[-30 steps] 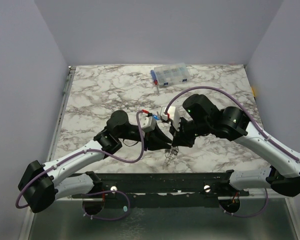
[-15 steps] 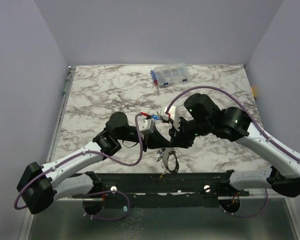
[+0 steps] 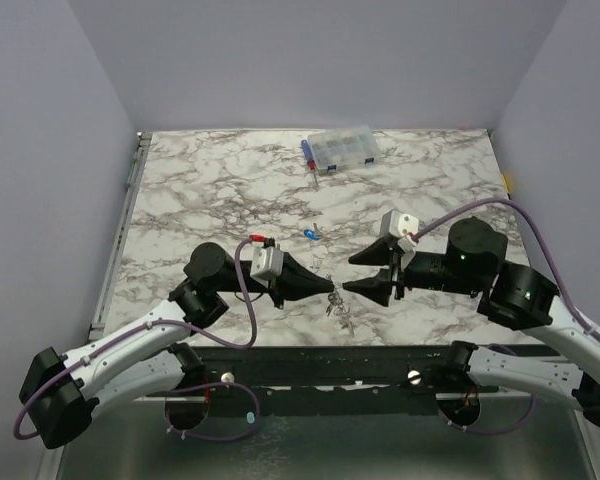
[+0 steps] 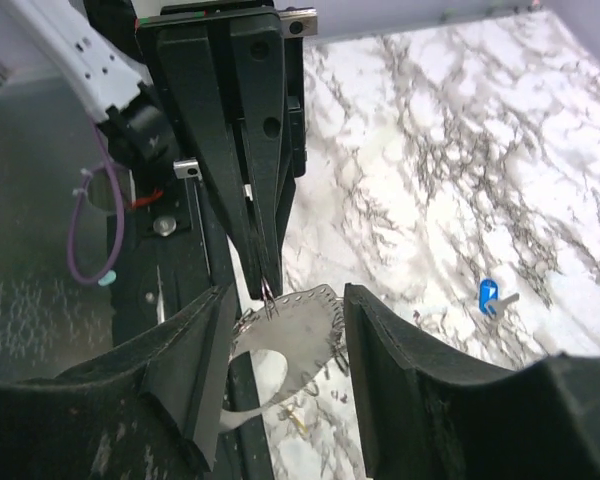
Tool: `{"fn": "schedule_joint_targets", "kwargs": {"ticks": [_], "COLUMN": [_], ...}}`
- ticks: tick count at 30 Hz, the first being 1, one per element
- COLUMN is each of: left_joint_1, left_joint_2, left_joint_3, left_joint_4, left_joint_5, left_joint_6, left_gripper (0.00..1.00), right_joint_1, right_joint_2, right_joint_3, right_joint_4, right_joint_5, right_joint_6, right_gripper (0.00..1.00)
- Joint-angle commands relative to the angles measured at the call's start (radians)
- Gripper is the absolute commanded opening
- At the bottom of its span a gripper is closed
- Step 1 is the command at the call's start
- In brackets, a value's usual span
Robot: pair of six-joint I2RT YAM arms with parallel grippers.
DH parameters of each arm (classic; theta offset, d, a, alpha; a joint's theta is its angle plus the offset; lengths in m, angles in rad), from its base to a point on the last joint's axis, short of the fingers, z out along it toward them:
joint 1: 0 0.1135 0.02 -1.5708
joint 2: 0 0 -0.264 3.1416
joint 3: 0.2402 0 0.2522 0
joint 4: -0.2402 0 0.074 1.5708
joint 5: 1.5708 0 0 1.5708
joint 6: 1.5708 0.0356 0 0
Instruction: Put the keys on the keyring
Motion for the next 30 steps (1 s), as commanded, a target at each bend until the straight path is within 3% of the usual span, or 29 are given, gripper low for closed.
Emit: {"fn": "schedule_joint_targets", "kwargs": {"ticks": [1,4,11,17,21,30], "left_joint_1": [-0.001,-0.001,0.0,0.001,0.003,0.003], "left_joint_2": [-0.061,-0.084,-0.099,-0.125,-0.148,-0.173], "left_joint_3": [-0.038,-0.056,-0.089,-0.115,-0.133,-0.178], "left_joint_4": [0.171,0.226,0.379,0.447,0.493,0.623], "left_joint_5": [-0.053,-0.083,-0.1,-0.131,-0.168,-0.252], "left_joint_6": [-0.066,-0.1,-0.187,-0.221,-0.241,-0.299], "left_gripper": [0.0,0.0,0.0,0.0,0.0,0.0], "right_joint_1": [0.006,0.006,0.006,0.006,0.006,0.006], "right_joint_2": [-0.091,-0.116,-0.094,-0.05,-0.038,-0.033], "right_joint_3": [-0.129,-0.205,-0.273,-0.269,-0.269,-0.283], "right_joint_4": [0.271,0.381,0.534,0.571,0.612,0.673], "right_joint_5": [0.034,-0.009,-0.111,-0.151,-0.175,-0.211], "right_joint_6": [0.081,0.121,0.176,0.179,0.184,0.216], "right_gripper": [0.52,0.46,0.46,0.44,0.35,0.34]}}
